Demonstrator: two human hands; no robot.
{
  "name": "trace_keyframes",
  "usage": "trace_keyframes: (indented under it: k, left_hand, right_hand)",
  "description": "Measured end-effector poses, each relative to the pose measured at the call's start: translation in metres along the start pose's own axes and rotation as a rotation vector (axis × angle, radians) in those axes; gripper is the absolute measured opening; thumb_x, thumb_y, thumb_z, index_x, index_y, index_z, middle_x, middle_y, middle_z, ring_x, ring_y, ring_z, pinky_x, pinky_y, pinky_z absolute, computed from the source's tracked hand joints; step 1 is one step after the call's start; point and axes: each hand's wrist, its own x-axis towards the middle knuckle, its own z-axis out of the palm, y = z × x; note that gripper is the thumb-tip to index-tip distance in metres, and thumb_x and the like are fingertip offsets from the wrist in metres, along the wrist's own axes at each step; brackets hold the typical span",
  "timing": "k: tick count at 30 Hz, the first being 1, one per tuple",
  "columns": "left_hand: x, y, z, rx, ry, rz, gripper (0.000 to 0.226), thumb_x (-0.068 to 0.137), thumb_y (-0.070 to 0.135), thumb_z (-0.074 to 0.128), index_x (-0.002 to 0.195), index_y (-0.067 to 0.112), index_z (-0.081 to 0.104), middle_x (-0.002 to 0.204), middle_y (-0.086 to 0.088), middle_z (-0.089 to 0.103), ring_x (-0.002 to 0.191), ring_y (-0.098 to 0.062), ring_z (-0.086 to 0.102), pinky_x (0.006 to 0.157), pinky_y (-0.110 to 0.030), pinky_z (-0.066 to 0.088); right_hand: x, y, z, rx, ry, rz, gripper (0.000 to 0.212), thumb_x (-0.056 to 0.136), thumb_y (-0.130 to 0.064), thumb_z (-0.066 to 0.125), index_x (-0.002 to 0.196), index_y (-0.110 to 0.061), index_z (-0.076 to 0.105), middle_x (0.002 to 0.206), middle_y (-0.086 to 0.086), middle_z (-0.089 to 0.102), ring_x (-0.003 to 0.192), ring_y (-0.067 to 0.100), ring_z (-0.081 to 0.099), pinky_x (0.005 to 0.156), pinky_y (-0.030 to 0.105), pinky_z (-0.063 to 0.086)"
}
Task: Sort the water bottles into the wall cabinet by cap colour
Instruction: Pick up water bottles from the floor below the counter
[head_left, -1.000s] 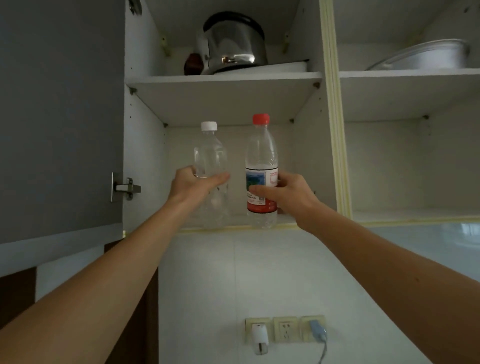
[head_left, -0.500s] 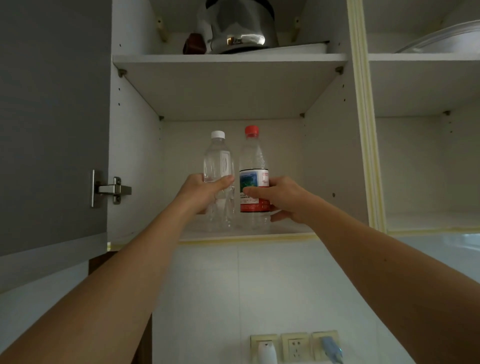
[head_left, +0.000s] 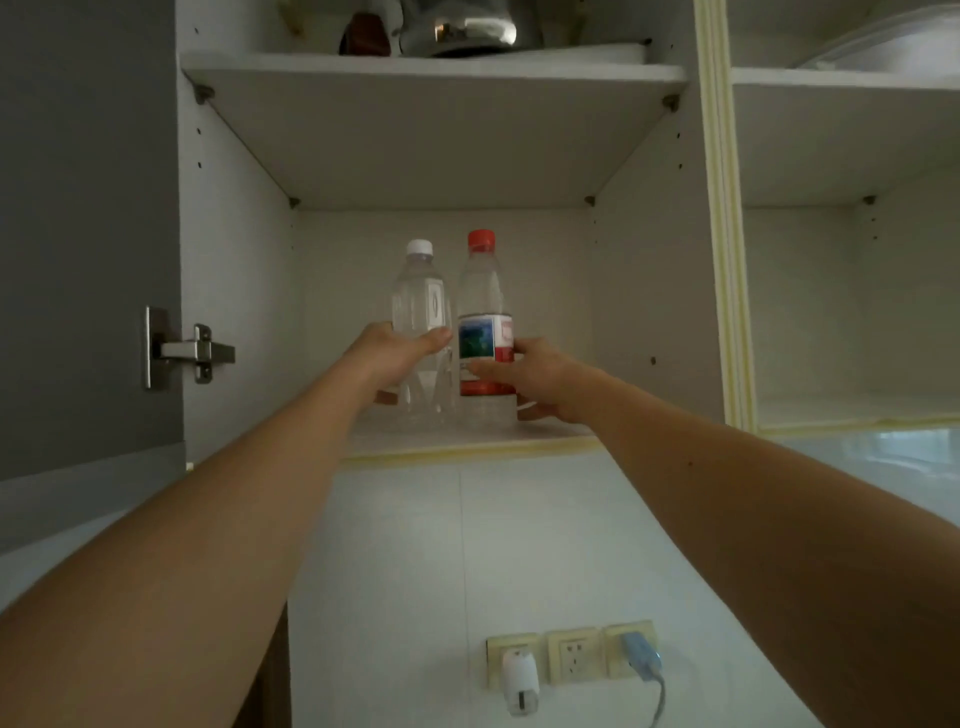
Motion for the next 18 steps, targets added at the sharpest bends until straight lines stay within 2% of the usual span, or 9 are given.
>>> trace_keyframes:
  k: [2, 3, 5, 7, 9, 12, 14, 16, 18]
  left_hand:
    - [-0.004, 0.003, -0.002, 0.066, -0.012, -0.026, 0.066, 0.086, 0.059, 0.068, 0.132, 0.013, 0.058, 0.116, -0.011, 0.068, 0.103, -0.03, 0.066, 0.093, -0.048, 0.056]
    - [-0.006, 0.002, -0.002, 0.11, -0.013, -0.037, 0.067, 0.087, 0.06, 0.067, 0.134, 0.013, 0.057, 0.12, -0.011, 0.067, 0.106, -0.03, 0.065, 0.093, -0.048, 0.057]
    - [-0.012, 0.0, -0.001, 0.225, 0.009, -0.022, 0.069, 0.088, 0.058, 0.067, 0.137, 0.013, 0.053, 0.126, -0.012, 0.063, 0.11, -0.03, 0.061, 0.093, -0.046, 0.056]
    - [-0.02, -0.003, 0.005, 0.316, 0.101, 0.02, 0.075, 0.085, 0.055, 0.072, 0.14, 0.011, 0.046, 0.133, -0.013, 0.059, 0.115, -0.033, 0.059, 0.094, -0.042, 0.053]
    - [-0.032, 0.001, 0.012, 0.331, 0.255, 0.086, 0.082, 0.081, 0.049, 0.078, 0.142, 0.009, 0.04, 0.138, -0.015, 0.054, 0.12, -0.035, 0.056, 0.096, -0.043, 0.051]
    - [-0.057, 0.016, 0.023, 0.259, 0.399, 0.189, 0.081, 0.081, 0.043, 0.08, 0.142, 0.011, 0.04, 0.138, -0.015, 0.047, 0.124, -0.033, 0.051, 0.101, -0.049, 0.048]
    - [-0.078, 0.032, 0.028, 0.242, 0.413, 0.259, 0.07, 0.083, 0.044, 0.078, 0.136, 0.012, 0.046, 0.134, -0.012, 0.049, 0.122, -0.031, 0.051, 0.101, -0.048, 0.048]
    - [-0.102, 0.048, 0.034, 0.254, 0.405, 0.341, 0.054, 0.087, 0.044, 0.074, 0.125, 0.012, 0.054, 0.124, -0.011, 0.056, 0.115, -0.029, 0.055, 0.097, -0.047, 0.049]
    - [-0.128, 0.064, 0.041, 0.242, 0.394, 0.431, 0.039, 0.091, 0.041, 0.07, 0.11, 0.008, 0.064, 0.109, -0.01, 0.065, 0.102, -0.027, 0.062, 0.09, -0.044, 0.052]
  right_hand:
    - [-0.007, 0.002, 0.001, -0.053, 0.022, -0.033, 0.031, 0.088, -0.04, 0.075, 0.113, -0.026, 0.062, 0.111, 0.002, 0.068, 0.095, 0.018, 0.063, 0.085, 0.035, 0.053]
    - [-0.011, 0.004, 0.002, -0.102, 0.053, -0.05, 0.036, 0.087, -0.04, 0.076, 0.117, -0.025, 0.062, 0.115, 0.003, 0.067, 0.093, 0.017, 0.063, 0.085, 0.033, 0.052]
    - [-0.022, 0.007, 0.001, -0.208, 0.153, -0.065, 0.067, 0.088, -0.043, 0.075, 0.142, -0.014, 0.049, 0.131, 0.007, 0.062, 0.11, 0.023, 0.062, 0.095, 0.036, 0.048]
    - [-0.036, 0.011, -0.007, -0.241, 0.248, -0.099, 0.077, 0.089, -0.043, 0.073, 0.15, -0.01, 0.04, 0.14, 0.011, 0.058, 0.123, 0.027, 0.057, 0.102, 0.039, 0.046]
    - [-0.051, 0.012, -0.02, -0.258, 0.301, -0.149, 0.07, 0.091, -0.041, 0.072, 0.148, -0.011, 0.042, 0.136, 0.011, 0.061, 0.118, 0.026, 0.06, 0.097, 0.037, 0.049]
    - [-0.082, 0.009, -0.041, -0.33, 0.344, -0.229, 0.055, 0.094, -0.038, 0.068, 0.139, -0.013, 0.051, 0.11, 0.004, 0.068, 0.096, 0.018, 0.063, 0.079, 0.029, 0.045]
    - [-0.108, 0.007, -0.052, -0.393, 0.366, -0.272, 0.046, 0.095, -0.039, 0.065, 0.133, -0.015, 0.057, 0.102, 0.0, 0.068, 0.089, 0.015, 0.059, 0.075, 0.026, 0.042]
    - [-0.135, 0.008, -0.063, -0.47, 0.378, -0.297, 0.037, 0.095, -0.041, 0.062, 0.124, -0.017, 0.062, 0.103, -0.001, 0.068, 0.089, 0.017, 0.059, 0.075, 0.028, 0.044]
    - [-0.164, 0.012, -0.074, -0.49, 0.394, -0.307, 0.026, 0.095, -0.041, 0.06, 0.105, -0.018, 0.067, 0.096, -0.001, 0.069, 0.087, 0.021, 0.062, 0.075, 0.033, 0.05]
